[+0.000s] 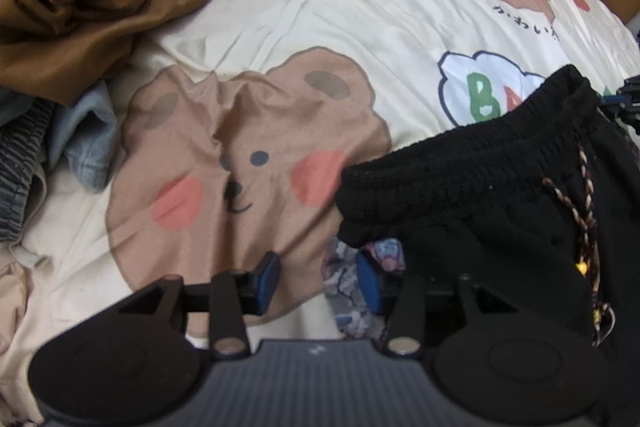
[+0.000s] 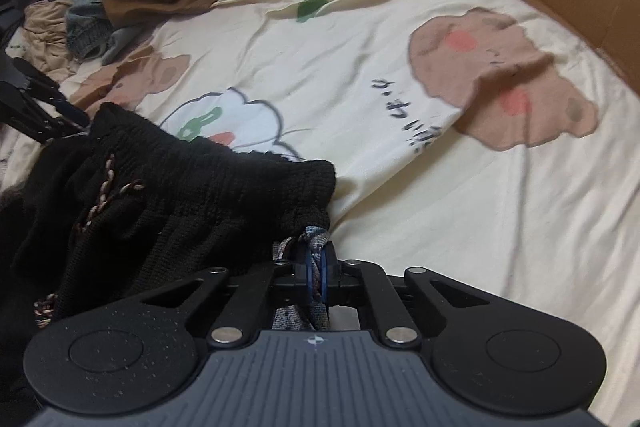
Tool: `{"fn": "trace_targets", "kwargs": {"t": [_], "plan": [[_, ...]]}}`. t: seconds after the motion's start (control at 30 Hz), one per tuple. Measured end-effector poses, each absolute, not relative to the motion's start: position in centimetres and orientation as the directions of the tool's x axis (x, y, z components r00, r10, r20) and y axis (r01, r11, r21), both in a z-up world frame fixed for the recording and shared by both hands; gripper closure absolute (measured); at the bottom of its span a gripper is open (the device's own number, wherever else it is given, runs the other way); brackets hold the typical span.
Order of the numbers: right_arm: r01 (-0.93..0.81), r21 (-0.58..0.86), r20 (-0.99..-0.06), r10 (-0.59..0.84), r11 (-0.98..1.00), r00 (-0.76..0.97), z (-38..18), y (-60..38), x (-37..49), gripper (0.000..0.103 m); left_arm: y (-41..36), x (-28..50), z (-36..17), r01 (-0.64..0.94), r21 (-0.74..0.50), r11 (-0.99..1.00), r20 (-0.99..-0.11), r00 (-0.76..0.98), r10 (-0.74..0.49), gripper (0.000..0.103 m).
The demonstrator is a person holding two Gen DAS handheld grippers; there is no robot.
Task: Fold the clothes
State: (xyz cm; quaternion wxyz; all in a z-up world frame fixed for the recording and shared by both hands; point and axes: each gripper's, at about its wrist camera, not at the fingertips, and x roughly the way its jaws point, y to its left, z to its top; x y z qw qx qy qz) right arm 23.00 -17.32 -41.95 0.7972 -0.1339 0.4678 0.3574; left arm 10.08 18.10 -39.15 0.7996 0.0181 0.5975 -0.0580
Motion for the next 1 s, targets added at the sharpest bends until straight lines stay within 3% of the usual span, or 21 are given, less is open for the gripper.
{"fn": "trace_targets", "kwargs": {"t": [0.17,0.5,0.67,0.77,1.0], "plan": [[-0.665,0.047,-0.845,0.385,0.745,0.371,-41.3,-18.7,23.4,0.103,18.1,10.1,-38.7,0.136,-0.104,0.985,-0.946,0.293,-0.140,0.063],[-0.609,-0.099,-0.836,0.266,0.787,0.480,-40.3,-20.1,23.7,0.103,15.8,10.5,-39.5,0.212,-0.256,0.943,-0.916,0.260,-0.306,0.064],[-0.583,-0.118,-0.840,0.232,0.804,0.491,-40.7,-20.9,23.8,0.103,13.8,10.7,-40.4,0.252,-0.316,0.915,-0.899,0.230,-0.374,0.079],[-0.581,-0.138,-0.837,0.219,0.802,0.501,-40.9,-21.2,23.7,0.103,12.8,10.8,-40.3,0.296,-0.287,0.911,-0.899,0.245,-0.363,0.092],[-0.572,-0.181,-0.823,0.196,0.800,0.534,-40.5,-21.5,23.7,0.103,13.7,12.6,-37.5,0.261,-0.178,0.949,-0.879,0.391,-0.272,0.099]]}}
